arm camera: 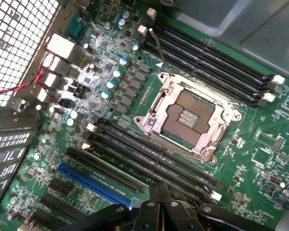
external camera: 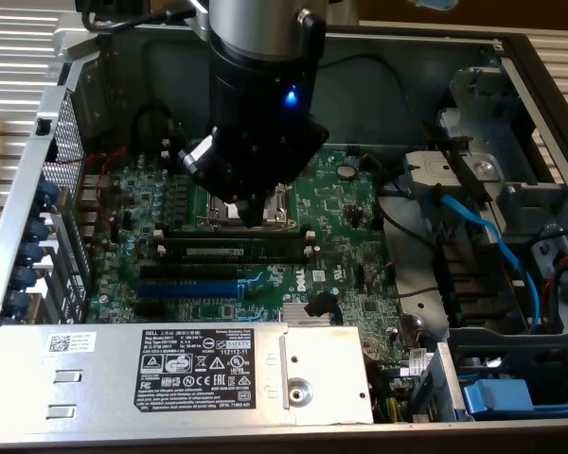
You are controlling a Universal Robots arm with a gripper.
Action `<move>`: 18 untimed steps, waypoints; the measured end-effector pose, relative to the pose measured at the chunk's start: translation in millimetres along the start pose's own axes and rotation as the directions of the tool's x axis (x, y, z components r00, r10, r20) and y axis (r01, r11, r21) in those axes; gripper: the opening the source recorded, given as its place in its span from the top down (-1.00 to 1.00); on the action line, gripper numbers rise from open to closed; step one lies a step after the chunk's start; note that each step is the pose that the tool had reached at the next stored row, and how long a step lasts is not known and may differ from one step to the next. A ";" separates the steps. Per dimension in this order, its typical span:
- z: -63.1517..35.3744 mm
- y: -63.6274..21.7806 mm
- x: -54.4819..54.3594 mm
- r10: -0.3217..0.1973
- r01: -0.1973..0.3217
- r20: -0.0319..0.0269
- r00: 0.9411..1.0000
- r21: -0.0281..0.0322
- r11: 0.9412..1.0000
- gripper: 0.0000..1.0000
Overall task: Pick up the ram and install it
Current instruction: 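Press down the ram until it locks into place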
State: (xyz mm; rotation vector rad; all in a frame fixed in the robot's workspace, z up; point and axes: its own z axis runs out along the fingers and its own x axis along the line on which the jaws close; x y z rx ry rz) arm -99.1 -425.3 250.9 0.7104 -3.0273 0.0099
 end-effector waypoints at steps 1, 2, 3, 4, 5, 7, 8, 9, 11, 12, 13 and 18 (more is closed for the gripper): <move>0.0 0.0 0.0 0.012 -0.012 0.001 1.000 0.000 1.000 0.80; 0.0 0.0 0.0 0.025 -0.025 0.002 1.000 0.000 1.000 0.80; 0.0 0.0 0.0 0.038 -0.038 0.002 0.999 0.000 0.999 0.80; 0.0 0.0 0.0 0.050 -0.050 0.003 0.999 0.000 0.999 0.80; 0.0 0.0 0.0 0.063 -0.063 0.003 0.998 0.000 0.998 0.80; 0.0 0.0 0.0 0.089 -0.089 0.004 0.996 -0.001 0.996 0.80; 0.0 0.0 0.0 0.102 -0.102 0.005 0.995 -0.001 0.995 0.80; 0.0 0.0 0.0 0.114 -0.114 0.005 0.993 -0.001 0.993 0.80; 0.0 0.0 0.0 0.141 -0.141 0.006 0.990 -0.002 0.990 0.80; 0.0 0.0 0.0 0.155 -0.155 0.006 0.988 -0.002 0.988 0.80; 0.0 0.0 0.0 0.168 -0.168 0.006 0.986 -0.003 0.986 0.80; 0.0 0.0 0.0 0.234 -0.234 0.007 0.972 -0.004 0.972 0.80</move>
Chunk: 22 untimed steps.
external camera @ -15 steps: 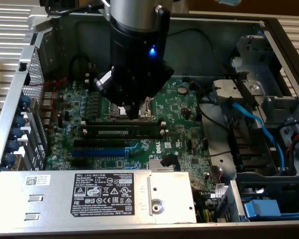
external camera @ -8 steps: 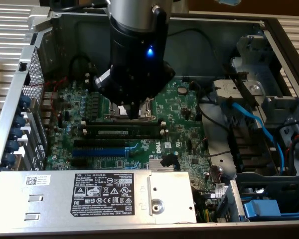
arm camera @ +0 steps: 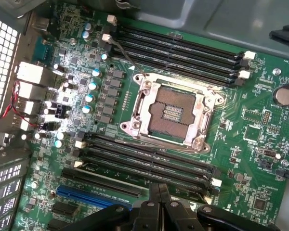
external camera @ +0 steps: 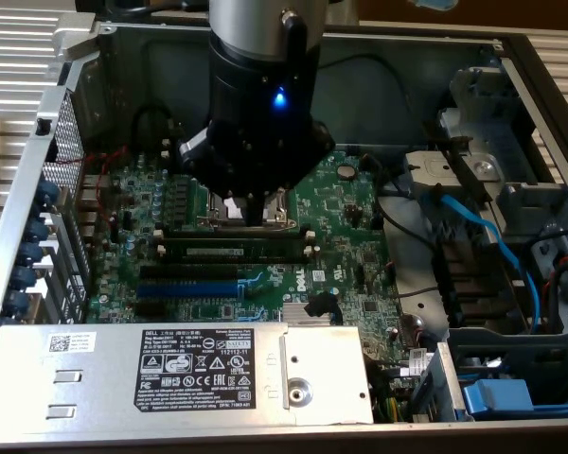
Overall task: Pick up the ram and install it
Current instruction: 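Press down the ram until it locks into place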
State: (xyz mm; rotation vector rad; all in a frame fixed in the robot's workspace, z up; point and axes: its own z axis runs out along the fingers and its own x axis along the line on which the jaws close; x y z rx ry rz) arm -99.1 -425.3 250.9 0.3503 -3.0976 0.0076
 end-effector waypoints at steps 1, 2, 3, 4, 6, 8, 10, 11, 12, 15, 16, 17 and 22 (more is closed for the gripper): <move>0.0 0.0 0.0 0.013 -0.013 0.000 1.000 0.000 1.000 0.80; 0.0 0.0 0.0 0.026 -0.026 0.000 1.000 -0.001 1.000 0.80; 0.0 0.0 0.0 0.040 -0.040 0.001 0.999 -0.001 0.999 0.80; 0.0 0.0 0.0 0.053 -0.053 0.001 0.999 -0.001 0.999 0.80; 0.0 0.0 0.0 0.080 -0.080 0.002 0.997 -0.002 0.997 0.80; 0.0 0.0 0.0 0.106 -0.106 0.002 0.994 -0.002 0.994 0.80; 0.0 0.0 0.0 0.132 -0.132 0.002 0.991 -0.003 0.991 0.80; 0.0 0.0 0.0 0.145 -0.145 0.002 0.989 -0.003 0.989 0.80; 0.0 0.0 0.0 0.155 -0.155 0.002 0.988 -0.003 0.988 0.80; 0.0 0.0 0.0 0.183 -0.183 0.002 0.983 -0.004 0.983 0.80; 0.0 0.0 0.0 0.193 -0.193 0.002 0.981 -0.004 0.981 0.80; 0.0 0.0 0.0 0.203 -0.203 0.002 0.979 -0.005 0.979 0.80; 0.0 0.0 0.0 0.211 -0.211 0.002 0.977 -0.005 0.977 0.80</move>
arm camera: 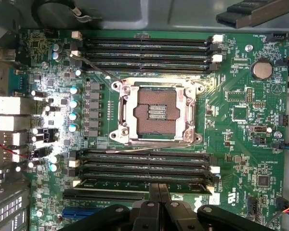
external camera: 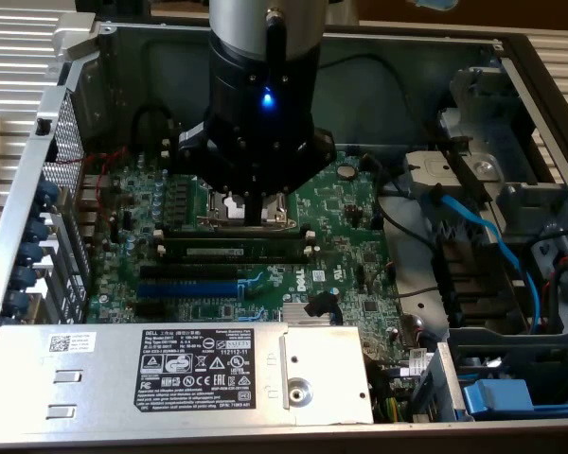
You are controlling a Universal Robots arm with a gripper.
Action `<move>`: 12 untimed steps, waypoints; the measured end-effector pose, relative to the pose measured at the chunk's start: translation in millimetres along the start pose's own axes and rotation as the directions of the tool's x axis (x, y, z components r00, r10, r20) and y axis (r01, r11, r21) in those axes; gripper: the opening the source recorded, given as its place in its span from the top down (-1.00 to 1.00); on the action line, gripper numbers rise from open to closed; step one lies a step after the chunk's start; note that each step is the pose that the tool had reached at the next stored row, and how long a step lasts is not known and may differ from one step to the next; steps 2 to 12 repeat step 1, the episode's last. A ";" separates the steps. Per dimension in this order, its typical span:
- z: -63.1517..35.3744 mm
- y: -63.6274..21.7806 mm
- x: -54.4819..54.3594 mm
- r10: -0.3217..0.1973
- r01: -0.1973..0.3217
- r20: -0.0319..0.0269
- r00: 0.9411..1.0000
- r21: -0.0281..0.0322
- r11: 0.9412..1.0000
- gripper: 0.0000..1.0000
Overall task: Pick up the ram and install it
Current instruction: 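Press down the ram until it locks into place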
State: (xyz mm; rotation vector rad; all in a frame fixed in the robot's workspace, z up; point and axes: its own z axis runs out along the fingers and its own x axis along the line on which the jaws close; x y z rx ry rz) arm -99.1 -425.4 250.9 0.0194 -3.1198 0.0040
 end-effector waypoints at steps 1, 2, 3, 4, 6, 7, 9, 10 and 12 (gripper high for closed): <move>0.0 0.0 0.0 0.000 0.000 0.000 1.000 0.000 1.000 0.80; 0.0 0.0 0.0 0.000 0.000 0.000 1.000 0.000 1.000 0.80; 0.0 0.0 0.0 0.000 0.000 0.000 1.000 0.000 1.000 0.80; 0.0 0.0 0.0 0.000 0.000 0.000 1.000 0.000 1.000 0.80; 0.0 0.0 0.0 0.000 0.000 0.000 1.000 0.000 1.000 0.80; 0.0 0.0 0.0 0.000 0.000 0.000 1.000 0.000 1.000 0.80; 0.0 0.0 0.0 0.000 0.000 0.000 1.000 0.000 1.000 0.80; 0.0 0.0 0.0 0.000 0.000 0.000 1.000 0.000 1.000 0.80; 0.0 0.0 0.0 0.000 0.000 0.000 1.000 0.000 1.000 0.80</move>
